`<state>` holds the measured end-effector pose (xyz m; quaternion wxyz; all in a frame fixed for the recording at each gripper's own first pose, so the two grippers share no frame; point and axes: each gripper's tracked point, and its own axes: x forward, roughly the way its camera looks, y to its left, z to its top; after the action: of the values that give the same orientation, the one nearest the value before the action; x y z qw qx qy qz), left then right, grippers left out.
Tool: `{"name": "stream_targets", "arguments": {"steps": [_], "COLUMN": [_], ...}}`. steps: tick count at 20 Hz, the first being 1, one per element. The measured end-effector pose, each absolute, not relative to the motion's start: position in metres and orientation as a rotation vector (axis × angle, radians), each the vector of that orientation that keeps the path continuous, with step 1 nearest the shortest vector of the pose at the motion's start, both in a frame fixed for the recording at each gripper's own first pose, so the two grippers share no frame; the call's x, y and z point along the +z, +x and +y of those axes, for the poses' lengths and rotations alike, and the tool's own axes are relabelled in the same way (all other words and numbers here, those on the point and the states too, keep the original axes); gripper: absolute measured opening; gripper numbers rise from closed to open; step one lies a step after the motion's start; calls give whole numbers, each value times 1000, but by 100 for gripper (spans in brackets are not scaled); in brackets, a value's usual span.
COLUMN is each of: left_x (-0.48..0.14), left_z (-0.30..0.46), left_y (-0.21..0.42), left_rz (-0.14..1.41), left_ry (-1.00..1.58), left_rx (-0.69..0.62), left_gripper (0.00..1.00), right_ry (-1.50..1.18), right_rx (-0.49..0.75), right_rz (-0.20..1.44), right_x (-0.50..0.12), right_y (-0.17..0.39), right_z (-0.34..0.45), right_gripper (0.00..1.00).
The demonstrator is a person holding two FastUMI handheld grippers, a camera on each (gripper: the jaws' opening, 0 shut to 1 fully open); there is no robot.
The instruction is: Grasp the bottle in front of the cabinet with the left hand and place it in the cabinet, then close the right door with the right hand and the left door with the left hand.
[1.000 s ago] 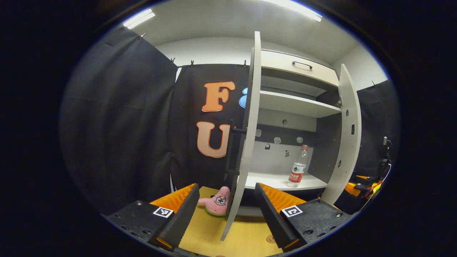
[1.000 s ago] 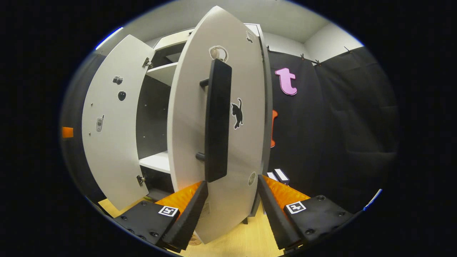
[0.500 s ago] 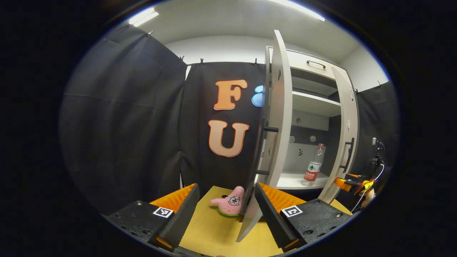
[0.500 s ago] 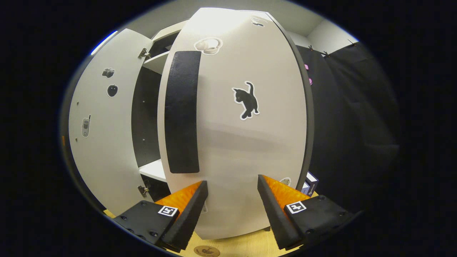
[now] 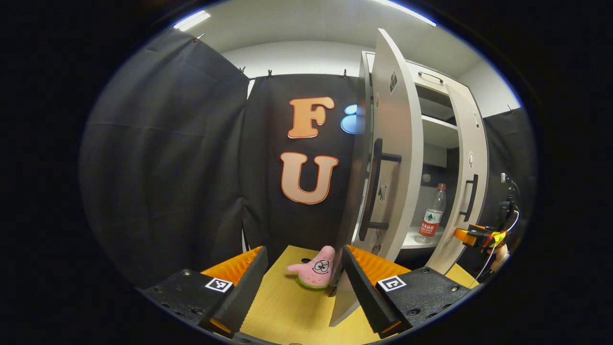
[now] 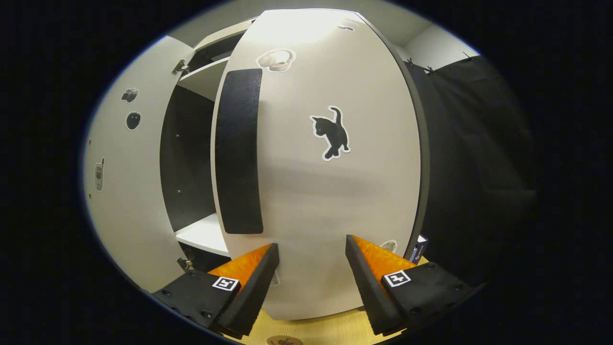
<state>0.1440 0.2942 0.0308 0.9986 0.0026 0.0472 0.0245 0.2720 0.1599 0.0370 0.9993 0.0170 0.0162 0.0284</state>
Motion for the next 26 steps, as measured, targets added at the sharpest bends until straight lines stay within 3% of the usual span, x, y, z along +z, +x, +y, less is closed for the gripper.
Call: {"name": "stream_targets", "arguments": {"steps": [12,26], "left_x": [-12,-20], "left_z": [270,214], "left_y": [183,189], "left_rz": [189,222], "left_ry": [-36,4], "left_rx": [-71,-161], "left_gripper": [95,94], "right_ry": [47,-31], "right_rx": [-5,-97], "right_rz": [38,-64], "right_x": [44,118], "right_y": [269,156], "right_z": [151,70], "right_gripper": [94,94]}}
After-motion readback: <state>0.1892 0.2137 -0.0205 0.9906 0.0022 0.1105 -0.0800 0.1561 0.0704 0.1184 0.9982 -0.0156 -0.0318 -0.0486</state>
